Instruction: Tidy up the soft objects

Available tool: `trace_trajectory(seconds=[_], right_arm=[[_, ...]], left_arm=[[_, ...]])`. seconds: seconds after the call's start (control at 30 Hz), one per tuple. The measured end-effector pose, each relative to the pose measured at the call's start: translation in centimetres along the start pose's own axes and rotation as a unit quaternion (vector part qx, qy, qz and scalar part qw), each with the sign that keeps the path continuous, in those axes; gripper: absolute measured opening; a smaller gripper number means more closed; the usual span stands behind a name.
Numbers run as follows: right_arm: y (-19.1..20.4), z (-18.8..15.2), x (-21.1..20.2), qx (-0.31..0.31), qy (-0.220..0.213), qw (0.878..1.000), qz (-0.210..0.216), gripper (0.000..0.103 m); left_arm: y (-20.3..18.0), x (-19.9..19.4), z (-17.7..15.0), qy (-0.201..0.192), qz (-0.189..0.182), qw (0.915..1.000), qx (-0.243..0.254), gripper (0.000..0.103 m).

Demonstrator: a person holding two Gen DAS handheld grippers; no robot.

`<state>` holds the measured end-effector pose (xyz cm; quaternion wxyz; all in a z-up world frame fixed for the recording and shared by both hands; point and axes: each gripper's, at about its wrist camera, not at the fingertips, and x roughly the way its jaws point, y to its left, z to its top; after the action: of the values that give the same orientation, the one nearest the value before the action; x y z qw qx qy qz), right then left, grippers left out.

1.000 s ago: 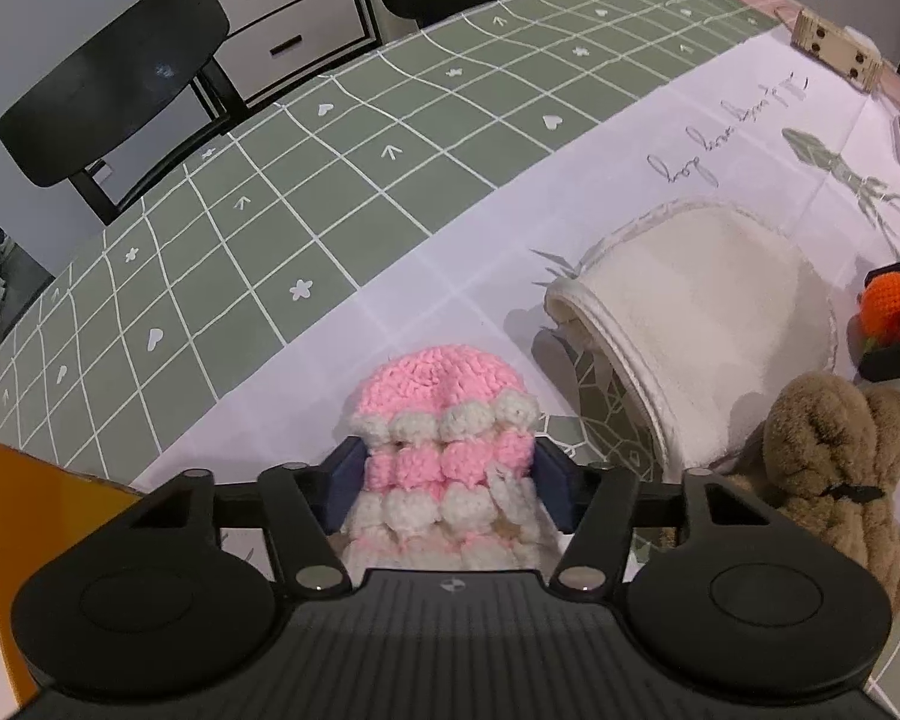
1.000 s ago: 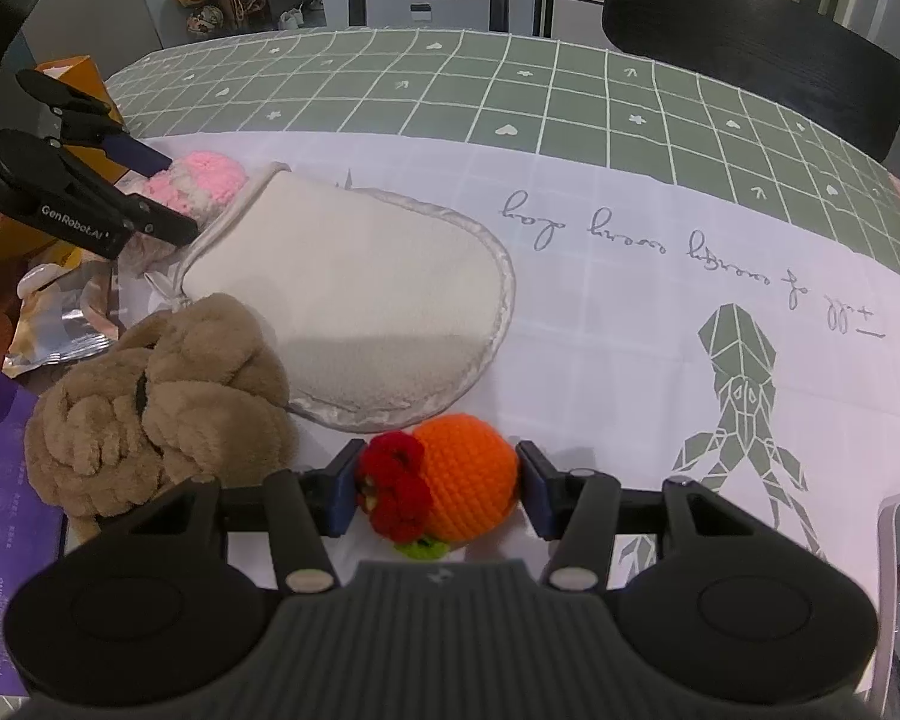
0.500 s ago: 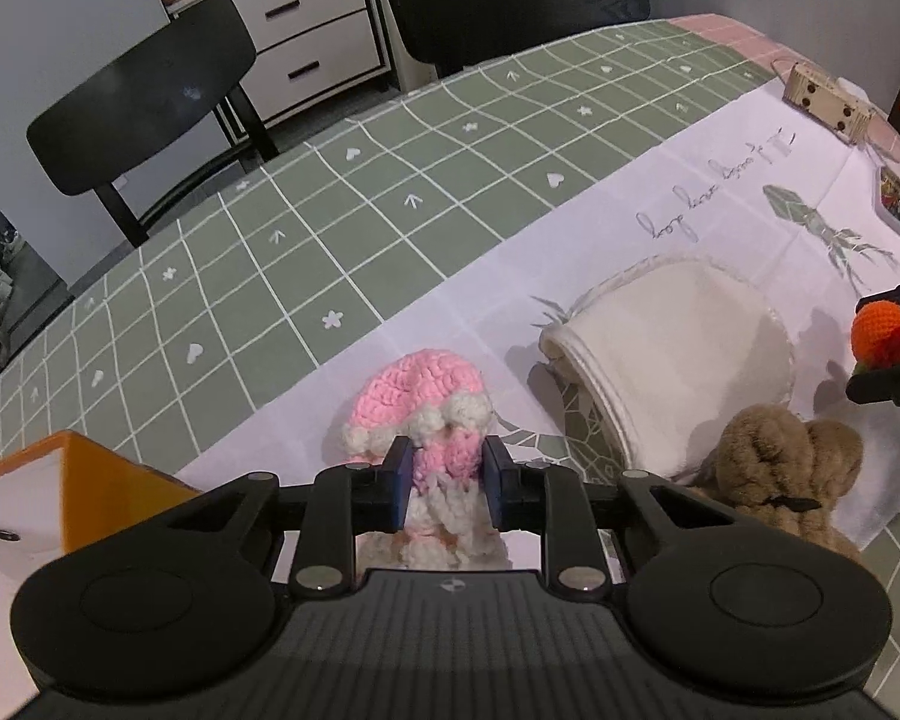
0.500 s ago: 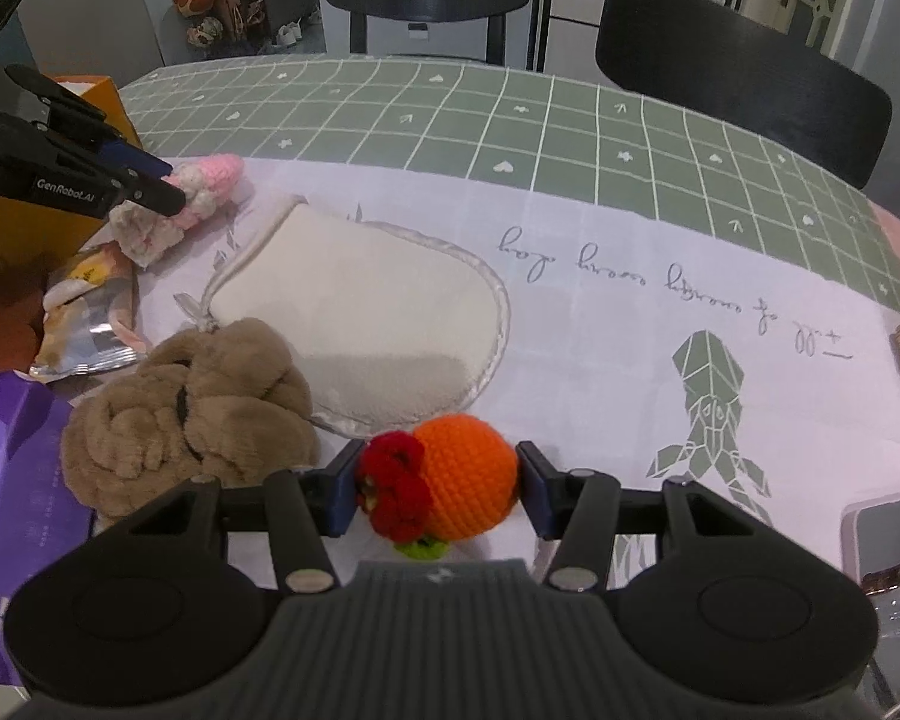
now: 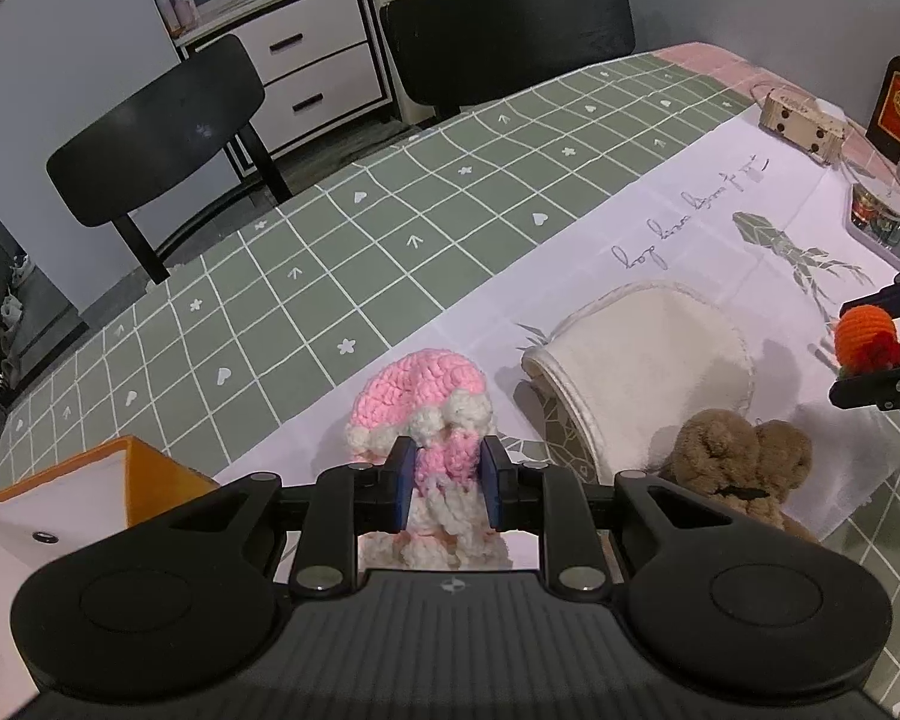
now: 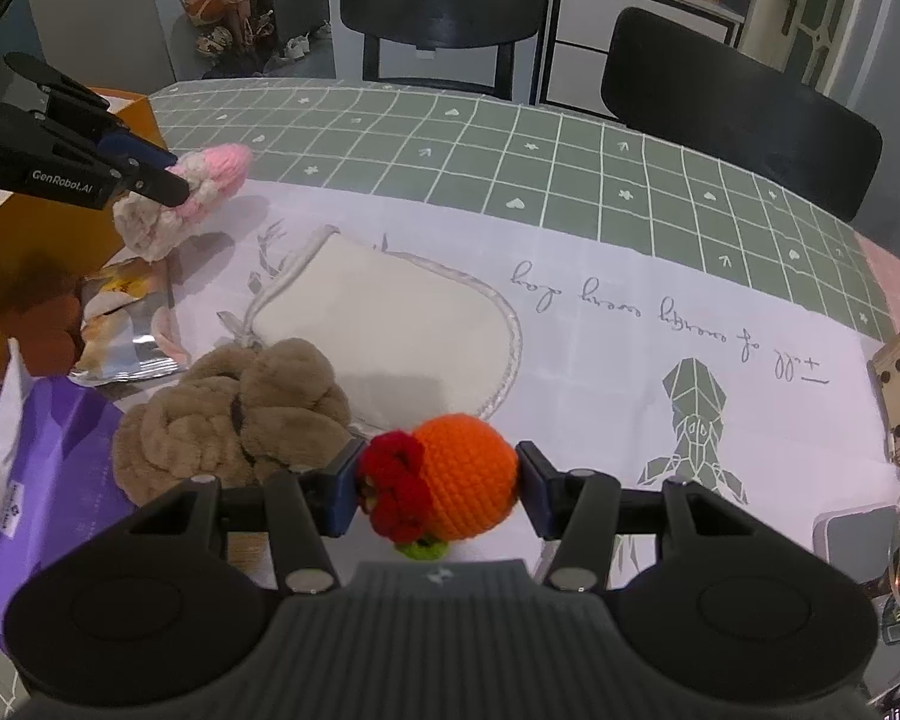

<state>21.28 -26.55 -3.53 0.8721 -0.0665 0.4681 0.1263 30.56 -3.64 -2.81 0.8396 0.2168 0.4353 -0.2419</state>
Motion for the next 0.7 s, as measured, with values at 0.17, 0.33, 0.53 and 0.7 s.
trace_trajectory(seconds=[0.17, 0.33, 0.53, 0.7], right_arm=[[1.1, 0.2, -1.4, -0.009, -0.007, 1.000, -0.002, 0.053], [2.8, 0.5, -3.1, -0.021, -0.019, 1.000, 0.000, 0.053], [5.9, 0.8, -5.3, -0.048, -0.037, 0.998, 0.006, 0.053], [8.9, 1.2, -7.0, -0.072, -0.048, 0.996, 0.014, 0.053]], left_arm=[[-0.2, -1.8, -0.8, -0.007, -0.005, 1.0000, -0.001, 0.026], [0.0, -4.3, -1.9, -0.016, 0.002, 0.9999, -0.001, 0.026], [0.3, -7.3, -3.8, -0.022, 0.015, 0.9996, -0.005, 0.026], [1.0, -10.0, -5.8, -0.033, 0.022, 0.9991, -0.014, 0.026]])
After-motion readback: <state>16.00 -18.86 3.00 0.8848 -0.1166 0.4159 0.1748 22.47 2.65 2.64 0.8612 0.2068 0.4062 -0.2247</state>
